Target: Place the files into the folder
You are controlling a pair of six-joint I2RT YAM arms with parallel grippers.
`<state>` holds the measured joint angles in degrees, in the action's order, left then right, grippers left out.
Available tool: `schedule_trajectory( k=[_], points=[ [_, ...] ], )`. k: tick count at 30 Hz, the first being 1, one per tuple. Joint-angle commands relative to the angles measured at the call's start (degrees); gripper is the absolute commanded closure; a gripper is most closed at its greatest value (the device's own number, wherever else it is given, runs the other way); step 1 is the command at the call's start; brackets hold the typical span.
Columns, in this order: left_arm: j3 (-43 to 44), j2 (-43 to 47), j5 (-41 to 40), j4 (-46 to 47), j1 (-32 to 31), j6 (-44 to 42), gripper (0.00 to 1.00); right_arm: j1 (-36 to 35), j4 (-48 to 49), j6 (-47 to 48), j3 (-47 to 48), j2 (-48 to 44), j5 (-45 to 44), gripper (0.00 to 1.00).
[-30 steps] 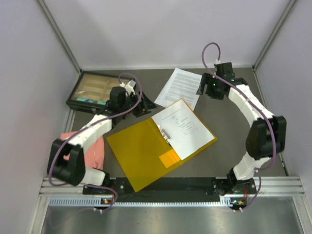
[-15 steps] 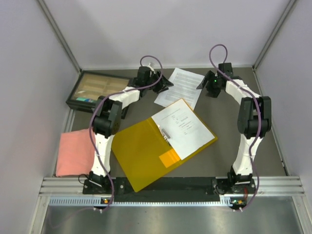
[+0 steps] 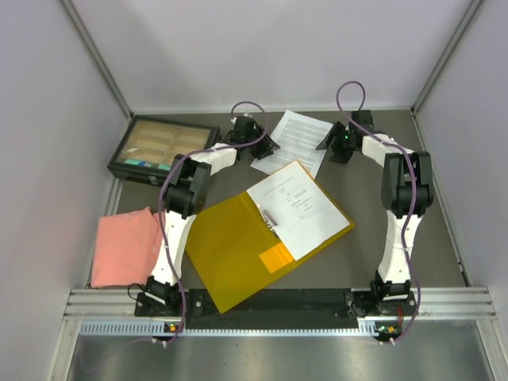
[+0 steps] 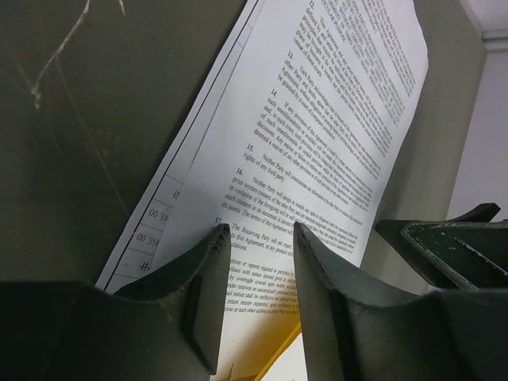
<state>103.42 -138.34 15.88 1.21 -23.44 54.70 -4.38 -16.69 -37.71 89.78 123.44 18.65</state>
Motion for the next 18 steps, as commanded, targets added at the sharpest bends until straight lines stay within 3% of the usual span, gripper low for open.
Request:
schedule_trajectory(
  k=[1, 18],
  points=[
    [1.7, -1.9, -4.6, -5.8, 0.1, 0.2, 0.59, -0.8, 4.3, -0.5, 0.8, 1.1, 1.1, 0.34],
    [1.9, -4.2, -2.4, -9.9, 0.5, 2.7, 0.67, -1.6, 19.7, -8.7, -10.1, -1.2, 9.2, 0.34]
  ],
)
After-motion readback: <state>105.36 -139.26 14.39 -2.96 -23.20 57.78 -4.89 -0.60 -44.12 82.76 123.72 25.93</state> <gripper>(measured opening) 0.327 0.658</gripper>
